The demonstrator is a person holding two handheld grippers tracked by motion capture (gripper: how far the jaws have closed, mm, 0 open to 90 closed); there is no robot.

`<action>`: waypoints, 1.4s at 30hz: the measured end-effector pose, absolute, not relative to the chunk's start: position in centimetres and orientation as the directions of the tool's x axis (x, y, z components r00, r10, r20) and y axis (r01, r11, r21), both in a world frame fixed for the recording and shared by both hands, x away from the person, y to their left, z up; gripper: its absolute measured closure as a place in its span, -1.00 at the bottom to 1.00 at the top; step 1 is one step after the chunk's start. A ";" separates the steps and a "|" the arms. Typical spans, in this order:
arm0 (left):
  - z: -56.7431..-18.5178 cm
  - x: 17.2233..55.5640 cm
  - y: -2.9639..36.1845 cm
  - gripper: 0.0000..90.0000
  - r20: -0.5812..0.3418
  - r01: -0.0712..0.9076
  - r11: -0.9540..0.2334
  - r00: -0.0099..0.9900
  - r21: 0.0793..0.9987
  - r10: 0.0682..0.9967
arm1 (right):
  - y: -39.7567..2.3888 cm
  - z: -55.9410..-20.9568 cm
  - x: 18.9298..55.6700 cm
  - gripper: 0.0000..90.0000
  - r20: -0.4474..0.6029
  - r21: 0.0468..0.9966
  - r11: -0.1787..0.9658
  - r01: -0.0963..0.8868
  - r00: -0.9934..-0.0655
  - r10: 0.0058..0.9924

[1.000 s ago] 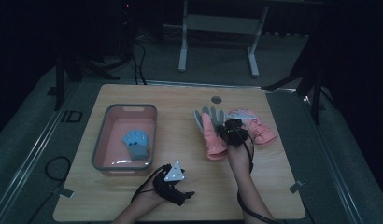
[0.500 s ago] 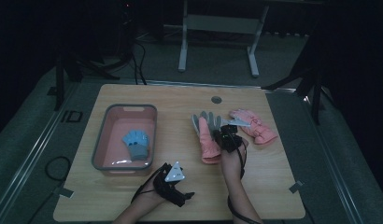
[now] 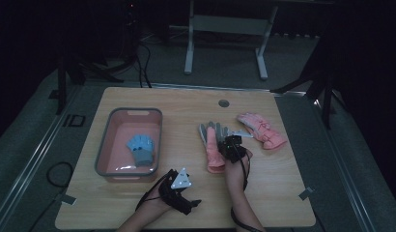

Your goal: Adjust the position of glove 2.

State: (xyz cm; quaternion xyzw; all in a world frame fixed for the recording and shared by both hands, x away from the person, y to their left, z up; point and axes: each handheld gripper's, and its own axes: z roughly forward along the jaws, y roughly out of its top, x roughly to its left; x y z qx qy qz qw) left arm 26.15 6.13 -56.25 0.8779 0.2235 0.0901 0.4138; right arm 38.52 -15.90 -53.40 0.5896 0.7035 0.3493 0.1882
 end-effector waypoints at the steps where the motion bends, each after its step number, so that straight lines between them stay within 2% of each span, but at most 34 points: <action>1: -56.2 26.1 6.1 -0.93 -0.026 0.317 -0.558 0.884 0.767 0.466 | -15.9 -53.3 38.5 0.72 0.145 0.714 0.063 0.697 -0.235 0.961; 8: -56.4 26.1 6.1 -0.93 -0.028 0.316 -0.559 0.886 0.767 0.462 | -16.9 -51.5 38.1 0.50 0.141 0.739 0.088 0.667 -0.281 0.949; 9: -56.4 26.1 6.1 -0.93 -0.029 0.313 -0.559 0.888 0.768 0.458 | -17.1 -51.1 38.1 0.42 0.139 0.742 0.101 0.662 -0.299 0.944; 12: -56.4 26.1 6.1 -0.93 -0.027 0.311 -0.564 0.891 0.765 0.454 | -17.7 -50.1 37.9 0.36 0.100 0.749 0.158 0.643 -0.346 0.933; 16: -56.3 26.1 6.1 -0.93 -0.039 0.317 -0.553 0.889 0.770 0.456 | -18.8 -49.4 37.8 0.24 0.102 0.748 0.188 0.636 -0.390 0.915; 22: -56.4 26.1 6.1 -0.93 -0.046 0.323 -0.550 0.888 0.770 0.457 | -21.8 -48.4 37.8 0.22 0.094 0.779 0.242 0.579 -0.488 0.868; 26: -56.4 26.1 6.2 -0.93 -0.049 0.326 -0.546 0.887 0.772 0.459 | -24.2 -47.7 38.2 0.24 0.095 0.786 0.251 0.565 -0.511 0.854; 34: -56.4 26.1 6.1 -0.93 -0.048 0.326 -0.550 0.887 0.768 0.460 | -28.7 -47.0 39.8 0.25 0.000 0.804 0.282 0.523 -0.474 0.880; 42: -56.4 26.1 6.2 -0.93 -0.049 0.329 -0.549 0.885 0.768 0.463 | -32.2 -48.2 43.7 0.28 0.024 0.781 0.265 0.566 -0.451 0.892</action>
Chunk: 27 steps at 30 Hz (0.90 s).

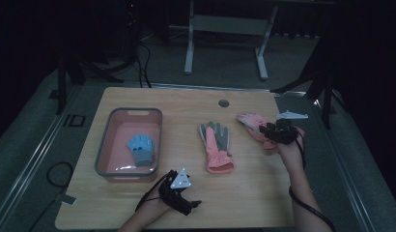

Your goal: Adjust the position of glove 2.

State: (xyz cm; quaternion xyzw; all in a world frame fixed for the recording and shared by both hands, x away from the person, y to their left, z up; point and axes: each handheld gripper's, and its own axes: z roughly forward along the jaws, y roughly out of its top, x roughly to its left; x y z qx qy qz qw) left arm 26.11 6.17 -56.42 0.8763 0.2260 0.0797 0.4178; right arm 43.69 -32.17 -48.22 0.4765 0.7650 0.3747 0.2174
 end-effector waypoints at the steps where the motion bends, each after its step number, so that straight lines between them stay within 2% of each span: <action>1: -56.4 26.0 6.2 -0.93 -0.046 0.327 -0.549 0.885 0.769 0.462 | -32.3 -48.5 44.1 0.28 0.024 0.774 0.267 0.575 -0.449 0.893; 7: -56.4 26.0 6.2 -0.93 -0.047 0.327 -0.549 0.886 0.769 0.462 | -33.2 -50.0 46.4 0.24 0.000 0.739 0.294 0.607 -0.436 0.900; 9: -56.4 26.0 6.2 -0.93 -0.047 0.328 -0.552 0.886 0.767 0.462 | -33.6 -51.1 47.6 0.21 0.001 0.688 0.325 0.649 -0.449 0.893; 13: -56.5 26.1 6.2 -0.93 -0.046 0.330 -0.555 0.885 0.764 0.463 | -33.4 -52.3 48.0 0.28 0.011 0.667 0.348 0.659 -0.475 0.880; 15: -56.4 26.1 6.2 -0.93 -0.042 0.328 -0.552 0.883 0.767 0.468 | -33.5 -52.5 48.0 0.36 0.017 0.668 0.344 0.660 -0.476 0.879; 16: -56.4 26.0 6.2 -0.93 -0.041 0.327 -0.551 0.883 0.767 0.467 | -33.5 -52.6 47.9 0.47 0.024 0.672 0.338 0.659 -0.475 0.879; 17: -56.4 26.0 6.2 -0.93 -0.041 0.327 -0.552 0.884 0.767 0.466 | -33.6 -52.6 47.9 0.67 0.027 0.672 0.330 0.663 -0.467 0.884; 18: -56.4 26.0 6.2 -0.93 -0.041 0.327 -0.552 0.884 0.767 0.466 | -33.6 -52.6 47.9 0.67 0.027 0.672 0.330 0.663 -0.467 0.884; 20: -56.5 26.0 6.2 -0.93 -0.037 0.322 -0.556 0.886 0.766 0.463 | -33.5 -52.6 47.5 0.88 0.030 0.679 0.298 0.671 -0.431 0.902; 27: -56.5 26.0 6.2 -0.93 -0.041 0.325 -0.552 0.885 0.768 0.464 | -32.6 -51.2 45.8 0.98 0.042 0.694 0.190 0.694 -0.303 0.952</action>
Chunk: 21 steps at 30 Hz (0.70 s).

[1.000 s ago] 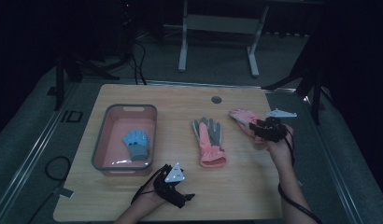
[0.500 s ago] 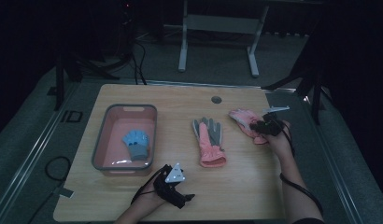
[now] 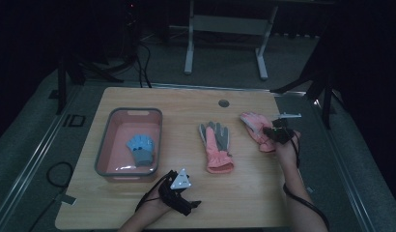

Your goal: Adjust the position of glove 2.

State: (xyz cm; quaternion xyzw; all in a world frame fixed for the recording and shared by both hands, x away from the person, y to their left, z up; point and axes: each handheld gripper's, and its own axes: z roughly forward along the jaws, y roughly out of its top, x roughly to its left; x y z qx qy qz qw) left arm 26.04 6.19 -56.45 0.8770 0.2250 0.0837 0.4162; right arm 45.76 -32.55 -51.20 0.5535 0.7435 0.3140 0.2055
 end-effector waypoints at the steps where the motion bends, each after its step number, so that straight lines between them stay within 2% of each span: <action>1: -56.5 26.0 6.2 -0.93 -0.040 0.324 -0.553 0.885 0.768 0.463 | -32.3 -50.9 45.3 0.98 0.041 0.697 0.179 0.694 -0.288 0.957; 8: -56.4 26.0 6.1 -0.93 -0.037 0.320 -0.555 0.887 0.767 0.461 | -30.7 -48.4 41.6 0.98 0.056 0.731 0.090 0.676 -0.190 0.980; 12: -56.4 25.9 6.1 -0.93 -0.030 0.314 -0.559 0.889 0.767 0.457 | -29.8 -47.8 39.4 0.98 0.100 0.747 0.012 0.665 -0.130 0.986; 17: -56.4 25.9 6.0 -0.93 -0.020 0.304 -0.566 0.892 0.766 0.452 | -28.4 -48.1 37.6 0.98 0.120 0.751 -0.032 0.660 -0.089 0.989; 21: -56.4 26.0 6.1 -0.93 -0.032 0.310 -0.558 0.892 0.770 0.451 | -27.5 -49.7 37.3 0.98 0.127 0.734 -0.057 0.677 -0.054 0.991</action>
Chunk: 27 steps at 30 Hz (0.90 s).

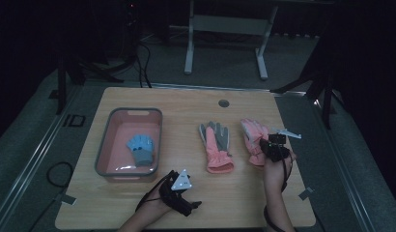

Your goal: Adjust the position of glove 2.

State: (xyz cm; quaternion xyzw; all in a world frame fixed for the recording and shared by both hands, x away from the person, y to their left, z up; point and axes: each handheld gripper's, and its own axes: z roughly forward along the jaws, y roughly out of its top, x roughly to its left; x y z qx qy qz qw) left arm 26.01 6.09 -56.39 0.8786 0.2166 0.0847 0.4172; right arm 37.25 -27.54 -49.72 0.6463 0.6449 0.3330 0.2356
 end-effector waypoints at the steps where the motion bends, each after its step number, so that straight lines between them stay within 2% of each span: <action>1: -56.4 26.0 6.1 -0.93 -0.034 0.312 -0.558 0.892 0.769 0.452 | -27.4 -50.2 37.4 0.98 0.114 0.729 -0.051 0.683 -0.047 0.992; 5: -56.4 26.0 6.1 -0.93 -0.028 0.306 -0.563 0.894 0.768 0.447 | -27.1 -52.0 38.1 0.98 0.104 0.702 -0.052 0.710 -0.029 0.994; 9: -56.5 26.0 6.0 -0.93 -0.025 0.304 -0.569 0.895 0.764 0.445 | -27.0 -52.3 38.3 0.95 0.089 0.695 -0.033 0.718 -0.040 0.995; 11: -56.5 26.0 6.0 -0.93 -0.023 0.304 -0.571 0.895 0.763 0.446 | -27.0 -52.2 38.4 0.90 0.084 0.689 -0.021 0.724 -0.051 0.995; 13: -56.5 26.0 6.0 -0.93 -0.021 0.304 -0.574 0.894 0.760 0.447 | -27.0 -51.9 38.4 0.78 0.073 0.690 0.003 0.724 -0.074 0.995; 17: -56.5 26.0 6.0 -0.93 -0.021 0.305 -0.573 0.894 0.761 0.447 | -27.3 -50.9 38.2 0.58 0.058 0.701 0.067 0.710 -0.151 0.987; 24: -56.5 26.0 5.9 -0.93 -0.023 0.309 -0.579 0.894 0.754 0.447 | -29.5 -48.8 38.3 0.44 0.066 0.713 0.165 0.682 -0.299 0.952; 25: -56.5 26.0 5.9 -0.93 -0.024 0.310 -0.579 0.894 0.754 0.447 | -29.9 -48.6 38.5 0.40 0.075 0.717 0.195 0.669 -0.352 0.933; 27: -56.5 26.0 5.9 -0.93 -0.026 0.311 -0.576 0.894 0.756 0.448 | -30.2 -48.4 38.7 0.36 0.029 0.707 0.250 0.662 -0.380 0.924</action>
